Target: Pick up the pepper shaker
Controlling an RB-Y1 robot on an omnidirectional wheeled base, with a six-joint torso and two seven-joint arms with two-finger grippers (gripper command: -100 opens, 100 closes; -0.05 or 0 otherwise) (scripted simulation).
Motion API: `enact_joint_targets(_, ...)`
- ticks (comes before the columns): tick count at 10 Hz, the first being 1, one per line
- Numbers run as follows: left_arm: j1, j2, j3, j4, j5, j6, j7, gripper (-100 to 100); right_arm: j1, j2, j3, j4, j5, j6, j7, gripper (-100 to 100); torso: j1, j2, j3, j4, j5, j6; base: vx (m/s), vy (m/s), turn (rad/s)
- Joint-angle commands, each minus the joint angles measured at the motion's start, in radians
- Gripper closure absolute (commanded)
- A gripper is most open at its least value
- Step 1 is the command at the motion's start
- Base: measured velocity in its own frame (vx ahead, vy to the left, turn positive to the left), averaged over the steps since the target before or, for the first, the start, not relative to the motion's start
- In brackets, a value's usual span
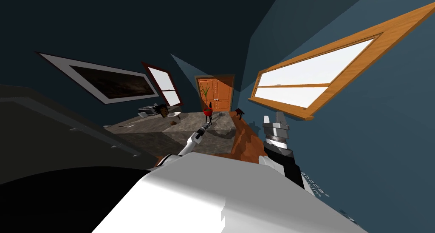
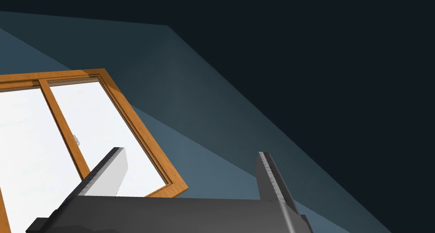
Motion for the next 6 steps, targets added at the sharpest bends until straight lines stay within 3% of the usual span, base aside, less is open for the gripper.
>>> enact_joint_targets(1, 0.05, 0.011, -0.014, -0.05, 0.007, 0.02, 0.01, 100, 0.0, 0.0, 0.0, 0.0, 0.0, 0.0, 0.0, 0, 0.0, 0.0, 0.0, 0.0, 0.0, 0.0, 0.053, -0.016, -0.064)
enact_joint_targets(4, 0.103, 0.011, -0.014, -0.118, 0.007, 0.02, 0.01, 100, 0.0, 0.0, 0.0, 0.0, 0.0, 0.0, 0.0, 0, 0.0, -0.004, -0.004, -0.004, 0.002, 0.0, 0.036, 0.0, -0.016)
enact_joint_targets(6, 0.165, 0.021, -0.025, -0.174, 0.014, 0.034, 0.017, 100, 0.0, 0.0, 0.0, 0.0, 0.0, 0.0, 0.0, 0, 0.0, -0.004, -0.004, -0.005, 0.002, 0.001, 0.055, -0.009, -0.051)
